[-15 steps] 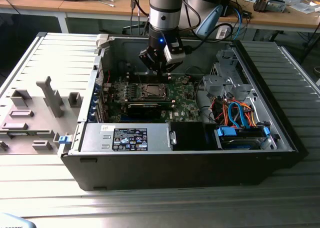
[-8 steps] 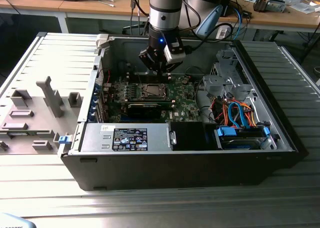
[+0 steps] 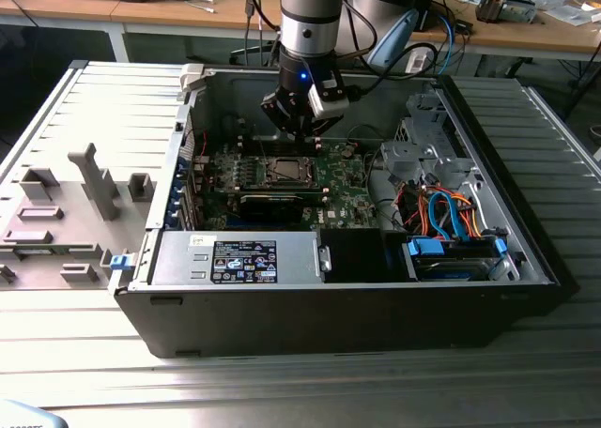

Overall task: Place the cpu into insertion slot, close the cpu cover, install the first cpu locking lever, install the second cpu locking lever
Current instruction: 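Install the first cpu locking lever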

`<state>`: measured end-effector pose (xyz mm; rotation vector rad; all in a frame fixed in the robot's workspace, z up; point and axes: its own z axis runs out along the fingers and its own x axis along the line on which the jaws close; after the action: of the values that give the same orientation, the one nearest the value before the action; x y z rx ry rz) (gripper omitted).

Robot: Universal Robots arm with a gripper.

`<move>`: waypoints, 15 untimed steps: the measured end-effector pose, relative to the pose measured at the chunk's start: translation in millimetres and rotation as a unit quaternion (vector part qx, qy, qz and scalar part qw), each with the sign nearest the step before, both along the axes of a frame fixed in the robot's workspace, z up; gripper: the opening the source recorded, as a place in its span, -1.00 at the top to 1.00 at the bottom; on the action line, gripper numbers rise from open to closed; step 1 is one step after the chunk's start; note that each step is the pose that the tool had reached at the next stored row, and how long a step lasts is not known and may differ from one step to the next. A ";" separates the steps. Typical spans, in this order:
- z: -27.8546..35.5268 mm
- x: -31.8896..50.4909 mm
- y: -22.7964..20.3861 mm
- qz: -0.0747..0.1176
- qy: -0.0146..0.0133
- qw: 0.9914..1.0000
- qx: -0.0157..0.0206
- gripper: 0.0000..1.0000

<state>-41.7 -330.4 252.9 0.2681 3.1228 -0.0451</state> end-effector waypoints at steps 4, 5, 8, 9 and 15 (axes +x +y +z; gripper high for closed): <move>0.0 0.0 0.0 0.002 0.000 1.000 0.000 0.79; 0.0 0.0 0.0 0.002 0.000 1.000 0.000 0.79; 0.0 0.0 0.0 0.004 0.000 1.000 0.000 0.79; 0.0 0.0 0.0 0.004 0.000 1.000 0.000 0.79; 0.0 0.0 0.0 0.006 0.000 1.000 0.000 0.79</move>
<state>-41.7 -330.5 252.9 0.2481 3.1243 -0.0451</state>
